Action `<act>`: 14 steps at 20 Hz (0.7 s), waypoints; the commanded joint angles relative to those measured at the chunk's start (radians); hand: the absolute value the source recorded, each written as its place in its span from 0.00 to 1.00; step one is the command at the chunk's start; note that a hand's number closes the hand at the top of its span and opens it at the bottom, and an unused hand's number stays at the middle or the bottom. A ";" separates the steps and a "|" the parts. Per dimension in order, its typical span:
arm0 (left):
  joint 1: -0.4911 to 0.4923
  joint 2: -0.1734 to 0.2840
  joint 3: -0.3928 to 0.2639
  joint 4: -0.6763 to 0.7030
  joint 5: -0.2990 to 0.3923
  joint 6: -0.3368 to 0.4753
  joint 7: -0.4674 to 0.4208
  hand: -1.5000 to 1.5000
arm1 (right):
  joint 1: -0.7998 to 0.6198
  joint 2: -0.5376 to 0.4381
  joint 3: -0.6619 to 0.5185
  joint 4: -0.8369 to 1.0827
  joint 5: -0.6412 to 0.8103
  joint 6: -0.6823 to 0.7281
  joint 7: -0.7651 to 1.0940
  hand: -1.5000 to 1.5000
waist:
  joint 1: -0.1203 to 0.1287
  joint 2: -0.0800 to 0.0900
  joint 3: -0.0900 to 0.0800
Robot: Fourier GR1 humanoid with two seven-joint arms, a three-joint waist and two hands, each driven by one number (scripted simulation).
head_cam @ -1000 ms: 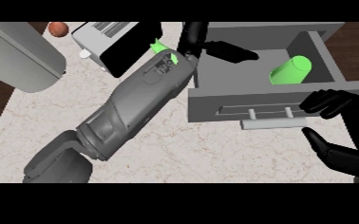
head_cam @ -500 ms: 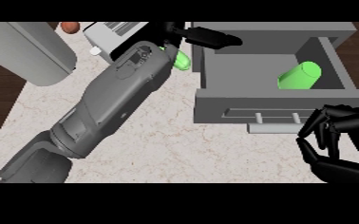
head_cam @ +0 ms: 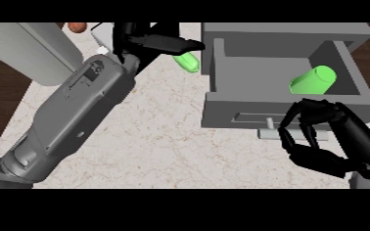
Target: Pick up the cup, place it into the drawer and close the drawer
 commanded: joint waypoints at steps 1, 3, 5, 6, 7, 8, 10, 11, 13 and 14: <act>0.116 0.086 0.036 -0.123 0.008 -0.038 0.024 0.00 | -0.072 0.007 0.067 0.080 0.144 -0.046 -0.009 1.00 | 0.004 0.002 0.000; 0.206 0.117 0.024 -0.204 0.003 -0.047 -0.007 0.00 | -0.043 -0.013 0.109 0.141 0.233 -0.071 -0.082 1.00 | 0.020 0.000 0.000; 0.194 0.110 0.033 -0.202 0.000 -0.032 0.012 0.00 | -0.064 -0.029 0.165 0.227 0.348 -0.108 -0.106 1.00 | 0.017 0.004 0.001; 0.195 0.154 0.064 -0.206 0.022 -0.077 0.028 0.00 | -0.135 -0.036 0.163 0.279 0.376 -0.115 -0.092 1.00 | 0.025 0.006 0.000; 0.219 0.141 0.069 -0.205 0.030 -0.077 0.017 0.00 | -0.123 -0.042 0.206 0.280 0.434 -0.120 -0.065 1.00 | 0.019 0.006 0.000; 0.280 0.134 0.073 -0.174 0.015 -0.102 -0.062 0.00 | -0.125 -0.044 0.216 0.333 0.466 -0.156 -0.121 1.00 | 0.014 0.012 0.000; 0.320 0.183 0.091 -0.256 0.034 -0.123 -0.019 0.00 | -0.150 -0.030 0.238 0.431 0.530 -0.219 -0.154 1.00 | 0.017 0.007 0.001; 0.288 0.197 0.112 -0.229 0.034 -0.132 -0.001 0.00 | -0.254 0.010 0.252 0.501 0.559 -0.218 -0.098 1.00 | 0.016 0.010 0.000; 0.363 0.218 0.123 -0.267 0.040 -0.164 -0.024 0.00 | -0.281 0.027 0.273 0.607 0.612 -0.274 -0.135 1.00 | 0.018 0.011 0.001; 0.346 0.227 0.140 -0.264 0.045 -0.186 -0.006 0.00 | -0.305 0.048 0.283 0.655 0.643 -0.303 -0.133 1.00 | 0.008 0.010 0.001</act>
